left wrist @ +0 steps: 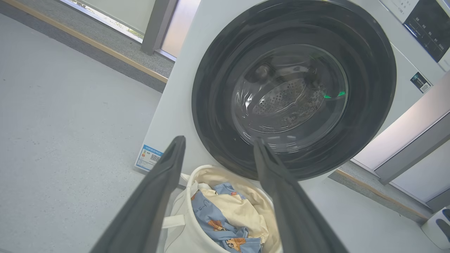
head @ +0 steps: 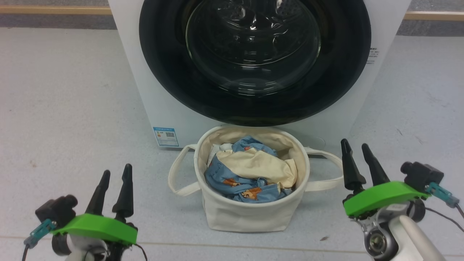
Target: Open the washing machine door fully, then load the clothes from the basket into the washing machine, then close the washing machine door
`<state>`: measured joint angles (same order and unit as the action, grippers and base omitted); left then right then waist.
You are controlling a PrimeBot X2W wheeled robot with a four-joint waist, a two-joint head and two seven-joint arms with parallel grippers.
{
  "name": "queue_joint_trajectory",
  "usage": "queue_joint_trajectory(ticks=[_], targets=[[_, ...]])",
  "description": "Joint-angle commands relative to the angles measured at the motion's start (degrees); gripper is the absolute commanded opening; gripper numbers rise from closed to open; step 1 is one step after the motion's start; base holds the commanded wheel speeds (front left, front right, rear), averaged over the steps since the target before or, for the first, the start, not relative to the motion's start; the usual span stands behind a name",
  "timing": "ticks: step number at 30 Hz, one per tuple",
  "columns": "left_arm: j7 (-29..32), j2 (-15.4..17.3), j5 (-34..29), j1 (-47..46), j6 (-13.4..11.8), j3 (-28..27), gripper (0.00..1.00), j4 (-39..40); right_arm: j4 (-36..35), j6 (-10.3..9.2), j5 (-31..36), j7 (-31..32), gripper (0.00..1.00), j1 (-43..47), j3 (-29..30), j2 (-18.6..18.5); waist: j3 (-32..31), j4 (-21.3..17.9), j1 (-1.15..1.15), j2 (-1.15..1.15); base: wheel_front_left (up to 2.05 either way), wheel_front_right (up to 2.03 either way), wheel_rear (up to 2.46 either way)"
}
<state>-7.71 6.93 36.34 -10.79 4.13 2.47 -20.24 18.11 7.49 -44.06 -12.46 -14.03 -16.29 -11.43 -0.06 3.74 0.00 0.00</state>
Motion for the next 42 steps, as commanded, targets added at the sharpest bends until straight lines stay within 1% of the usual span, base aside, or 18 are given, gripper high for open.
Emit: queue_joint_trajectory(ticks=[1, 9, 10, 11, 12, 32, 39, 42], targets=[[-0.97, 1.43, -2.51, -3.63, 0.63, -1.79, 1.00, 1.51, -1.51, 0.00, 2.77, -0.82, 1.00, -3.57, -0.81, -0.11, 0.01, 0.09, 0.00, 0.00, 0.00, 0.00, 0.00], [-2.31, 1.58, -8.39, -4.61, 0.97, -2.21, 1.00, 1.07, -1.25, 0.00, 8.86, -1.19, 1.00, -4.88, -1.11, 0.28, -0.06, 0.47, 0.00, 0.00, 0.00, 0.00, 0.00], [-2.31, 1.58, -8.39, -4.61, 0.97, -2.21, 1.00, 1.07, -1.25, 0.00, 8.86, -1.19, 1.00, -4.88, -1.11, 0.28, -0.06, 0.47, 0.00, 0.00, 0.00, 0.00, 0.00], [-2.64, 1.66, -9.88, -4.80, 1.04, -2.37, 1.00, 1.00, -1.20, 0.00, 10.39, -1.28, 1.00, -5.17, -1.11, 0.39, -0.10, 0.53, 0.00, 0.00, 0.00, 0.00, 0.00], [-2.64, 1.66, -9.88, -4.80, 1.04, -2.37, 1.00, 1.00, -1.20, 0.00, 10.39, -1.28, 1.00, -5.17, -1.11, 0.39, -0.10, 0.53, 0.00, 0.00, 0.00, 0.00, 0.00], [-5.99, 2.56, -24.35, -6.89, 1.93, -3.55, 1.00, -0.22, 0.45, 0.00, 25.82, -2.18, 1.00, -7.03, 0.40, 1.29, -0.39, 1.16, 0.00, 0.00, 0.00, 0.00, 0.00], [-7.16, 2.62, -28.18, -7.62, 2.47, -4.22, 1.00, -0.81, 0.59, 0.00, 31.14, -2.50, 1.00, -7.66, 0.45, 1.67, -0.47, 1.35, 0.00, 0.00, 0.00, 0.00, 0.00], [-7.29, 2.61, -28.64, -7.80, 2.63, -4.32, 1.00, -0.87, 0.62, 0.00, 31.60, -2.53, 1.00, -7.66, 0.64, 1.78, -0.40, 1.42, 0.00, 0.00, 0.00, 0.00, 0.00]])
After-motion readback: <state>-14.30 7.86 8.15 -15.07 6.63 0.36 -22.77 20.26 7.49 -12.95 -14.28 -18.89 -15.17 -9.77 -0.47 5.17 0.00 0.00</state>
